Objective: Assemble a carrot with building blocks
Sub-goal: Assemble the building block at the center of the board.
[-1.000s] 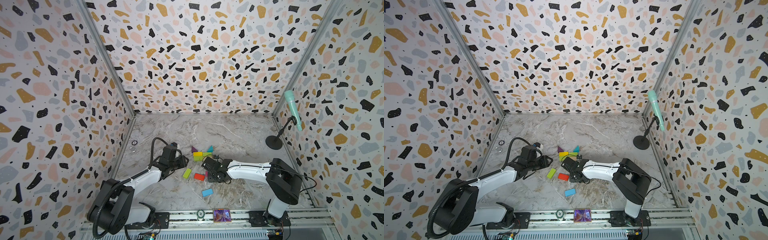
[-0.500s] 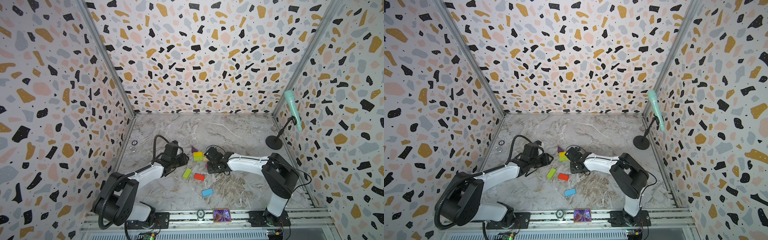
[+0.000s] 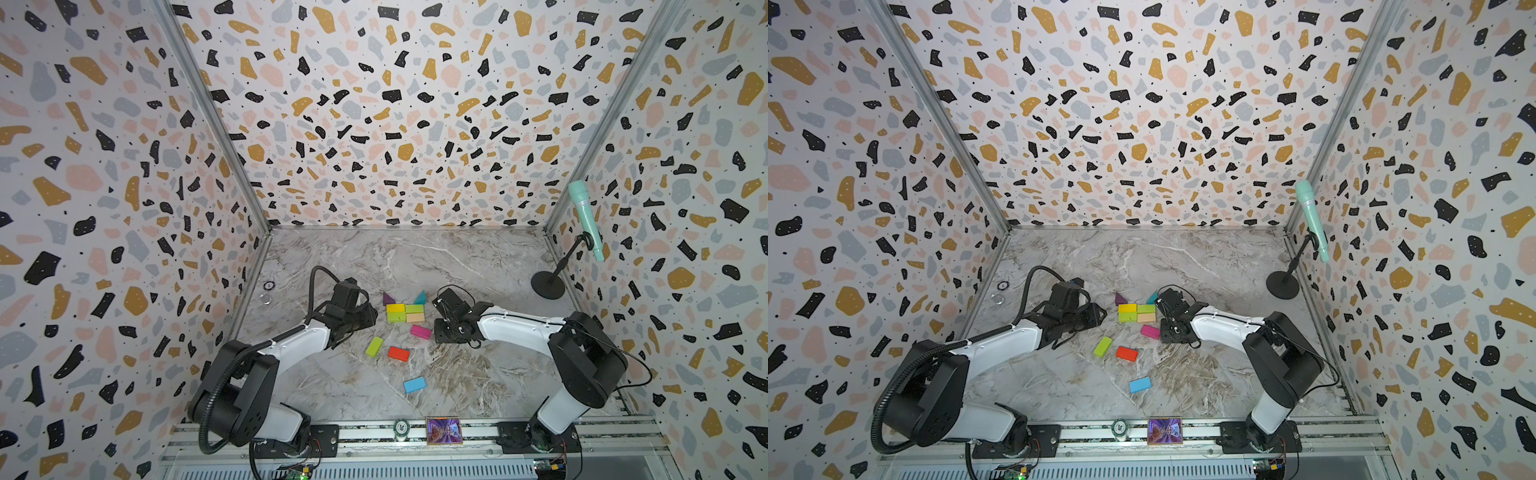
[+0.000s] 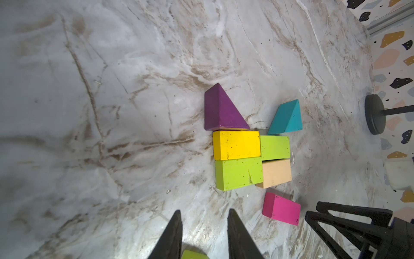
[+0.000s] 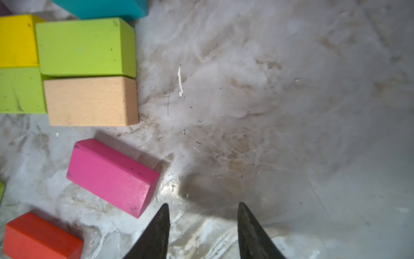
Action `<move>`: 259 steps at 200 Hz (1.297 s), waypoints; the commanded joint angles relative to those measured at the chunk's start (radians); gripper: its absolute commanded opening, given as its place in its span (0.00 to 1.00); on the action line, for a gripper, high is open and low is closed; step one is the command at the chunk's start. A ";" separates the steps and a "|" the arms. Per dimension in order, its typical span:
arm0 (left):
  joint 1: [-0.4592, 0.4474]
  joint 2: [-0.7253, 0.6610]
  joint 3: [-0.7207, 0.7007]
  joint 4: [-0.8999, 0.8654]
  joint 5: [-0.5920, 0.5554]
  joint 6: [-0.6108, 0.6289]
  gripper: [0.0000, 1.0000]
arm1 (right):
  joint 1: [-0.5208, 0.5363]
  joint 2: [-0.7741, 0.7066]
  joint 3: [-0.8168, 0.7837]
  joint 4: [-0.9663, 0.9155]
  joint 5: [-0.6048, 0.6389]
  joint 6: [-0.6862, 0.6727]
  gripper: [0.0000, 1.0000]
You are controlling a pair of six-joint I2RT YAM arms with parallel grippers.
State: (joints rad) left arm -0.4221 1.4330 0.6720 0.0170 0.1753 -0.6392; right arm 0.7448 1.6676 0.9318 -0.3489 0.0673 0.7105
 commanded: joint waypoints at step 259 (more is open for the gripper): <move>-0.035 0.034 0.010 0.045 -0.004 -0.019 0.35 | 0.074 0.155 0.118 0.092 -0.098 0.034 0.50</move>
State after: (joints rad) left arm -0.4496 1.4647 0.6720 0.0315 0.1707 -0.6510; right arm 0.8116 1.7962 1.0370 -0.2043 -0.0078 0.7204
